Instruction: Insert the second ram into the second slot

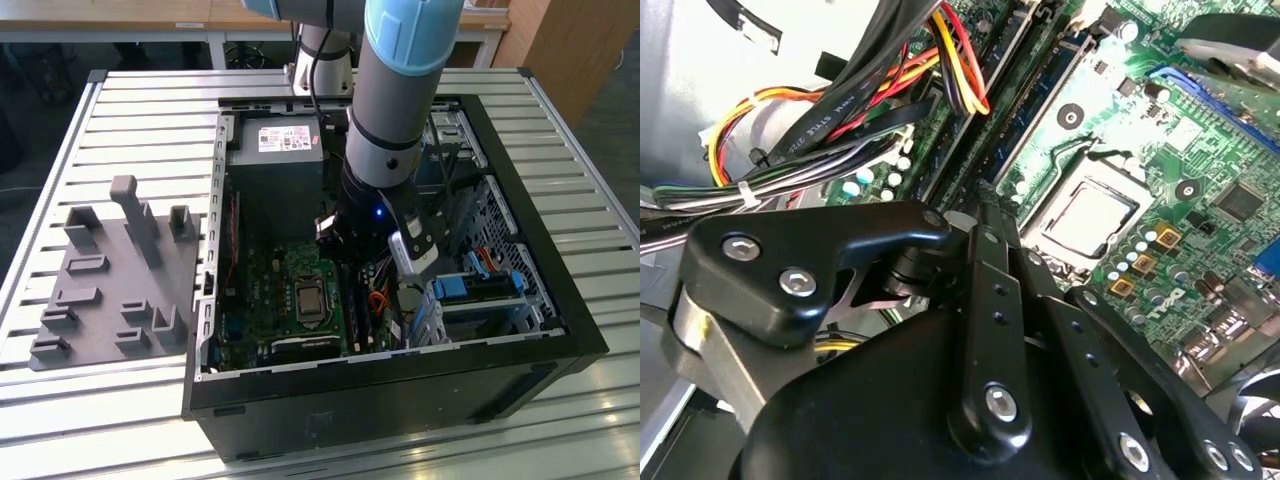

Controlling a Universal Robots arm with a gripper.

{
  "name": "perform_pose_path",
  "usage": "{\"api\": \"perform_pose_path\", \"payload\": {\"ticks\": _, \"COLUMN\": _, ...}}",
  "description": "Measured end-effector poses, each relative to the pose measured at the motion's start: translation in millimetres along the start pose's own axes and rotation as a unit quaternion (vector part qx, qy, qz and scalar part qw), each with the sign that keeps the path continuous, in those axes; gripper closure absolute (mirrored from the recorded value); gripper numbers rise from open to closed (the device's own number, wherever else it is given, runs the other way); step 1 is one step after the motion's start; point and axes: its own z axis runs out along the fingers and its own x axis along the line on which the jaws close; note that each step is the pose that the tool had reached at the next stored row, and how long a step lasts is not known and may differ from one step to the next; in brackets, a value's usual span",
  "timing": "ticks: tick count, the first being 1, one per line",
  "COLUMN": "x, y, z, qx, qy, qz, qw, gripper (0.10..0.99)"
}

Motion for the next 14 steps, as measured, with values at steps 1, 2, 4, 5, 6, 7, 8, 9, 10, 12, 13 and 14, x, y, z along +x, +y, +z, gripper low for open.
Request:
{"api": "perform_pose_path", "payload": {"ticks": 1, "x": -0.1, "y": 0.0, "z": 1.0, "qx": 0.0, "qy": 0.0, "qz": 0.0, "qw": 1.0, "gripper": 0.98}}
{"api": "perform_pose_path", "payload": {"ticks": 2, "x": -0.2, "y": 0.0, "z": 1.8, "qx": 0.0, "qy": 0.0, "qz": 0.0, "qw": 1.0, "gripper": 0.98}}
{"api": "perform_pose_path", "payload": {"ticks": 4, "x": -0.3, "y": -0.1, "z": 3.7, "qx": 0.0002, "qy": 0.0, "qz": 0.0, "qw": 1.0, "gripper": 0.98}}
{"api": "perform_pose_path", "payload": {"ticks": 5, "x": -0.4, "y": -0.1, "z": 4.5, "qx": 0.0004, "qy": 0.0001, "qz": 0.0, "qw": 1.0, "gripper": 0.98}}
{"api": "perform_pose_path", "payload": {"ticks": 6, "x": -0.4, "y": -0.2, "z": 5.2, "qx": 0.0005, "qy": 0.0001, "qz": 0.0, "qw": 1.0, "gripper": 0.98}}
{"api": "perform_pose_path", "payload": {"ticks": 7, "x": -0.5, "y": -0.2, "z": 5.7, "qx": 0.0005, "qy": 0.0001, "qz": 0.0, "qw": 1.0, "gripper": 0.98}}
{"api": "perform_pose_path", "payload": {"ticks": 8, "x": -0.5, "y": -0.2, "z": 6.3, "qx": 0.0004, "qy": 0.0001, "qz": 0.0, "qw": 1.0, "gripper": 0.98}}
{"api": "perform_pose_path", "payload": {"ticks": 9, "x": -0.6, "y": 0.0, "z": 7.1, "qx": 0.0, "qy": 0.0, "qz": 0.0, "qw": 1.0, "gripper": 0.98}}
{"api": "perform_pose_path", "payload": {"ticks": 10, "x": -0.6, "y": -0.1, "z": 7.6, "qx": 0.0002, "qy": 0.0001, "qz": 0.0, "qw": 1.0, "gripper": 0.98}}
{"api": "perform_pose_path", "payload": {"ticks": 12, "x": -0.6, "y": -0.2, "z": 9.0, "qx": 0.0006, "qy": 0.0002, "qz": 0.0, "qw": 1.0, "gripper": 0.98}}
{"api": "perform_pose_path", "payload": {"ticks": 13, "x": -0.7, "y": -0.2, "z": 10.2, "qx": 0.0008, "qy": 0.0003, "qz": 0.0, "qw": 1.0, "gripper": 0.98}}
{"api": "perform_pose_path", "payload": {"ticks": 14, "x": -0.7, "y": -0.3, "z": 11.1, "qx": 0.0013, "qy": 0.0004, "qz": 0.0, "qw": 1.0, "gripper": 0.98}}
